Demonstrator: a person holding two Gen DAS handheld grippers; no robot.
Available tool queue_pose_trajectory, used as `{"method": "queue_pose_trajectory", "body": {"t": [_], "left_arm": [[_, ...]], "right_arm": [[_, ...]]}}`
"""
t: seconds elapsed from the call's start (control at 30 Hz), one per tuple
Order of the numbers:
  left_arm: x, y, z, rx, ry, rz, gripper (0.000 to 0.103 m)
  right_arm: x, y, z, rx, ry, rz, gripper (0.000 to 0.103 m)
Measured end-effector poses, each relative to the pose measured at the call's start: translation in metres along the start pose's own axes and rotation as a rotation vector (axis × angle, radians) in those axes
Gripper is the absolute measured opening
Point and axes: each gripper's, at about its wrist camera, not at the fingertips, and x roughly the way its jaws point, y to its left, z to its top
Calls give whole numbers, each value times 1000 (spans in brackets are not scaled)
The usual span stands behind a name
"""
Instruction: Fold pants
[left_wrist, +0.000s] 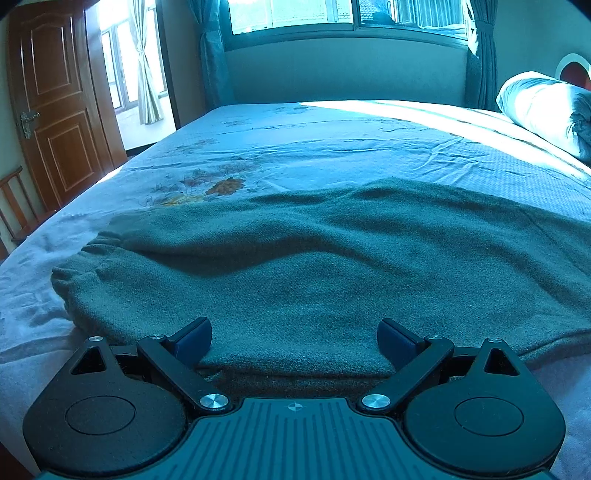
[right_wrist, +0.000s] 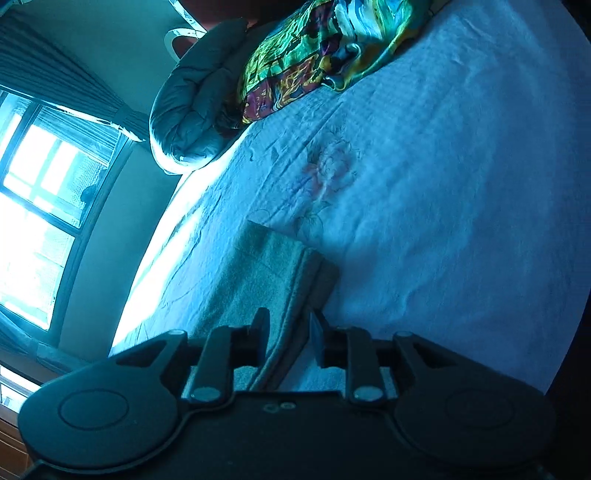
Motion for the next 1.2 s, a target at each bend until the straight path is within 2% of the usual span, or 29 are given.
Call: {"method": "queue_pose_trajectory", "body": {"t": [0.13,0.17,0.2,0.3,0.4,0.47,0.57,0.6,0.7,0.83,0.97,1.1,1.2], "left_arm": [[5,1,-3,2,14,-4,96],[6,2,-4,3,20,-8,97],[7,4,-4,1,27,-12,99],[13,13,-8,-23,35,-26,103],[13,18,-11,-36,22,-49,103],[14,19,-13,-24,13,-59,103],[15,20,-13,-10,17,-74,103],[15,20,-12,-7,21,-74,103],[14,22,-11,-4,26,-73,103],[14,22,-13,-5,13,-71,103],[11,22,-13,11,-7,-62,103],[2,22,-4,13,-78,-8,103],[6,13,13,12,-106,-29,103]], "right_arm": [[20,-5,4,8,34,-4,18],[23,-2,6,-15,39,-10,6],[23,4,7,-53,39,-10,5],[-2,48,14,-256,-50,112,3],[-33,65,21,-395,-130,208,2],[-25,44,27,-379,-109,171,2],[25,-17,30,-215,43,37,2],[27,-28,27,-156,31,74,2],[23,-13,17,-217,-1,39,2],[19,-13,20,-188,6,43,7],[-11,-6,27,-239,-122,-15,10],[-21,25,32,-347,-128,81,11],[3,63,18,-391,-25,191,11]]}}
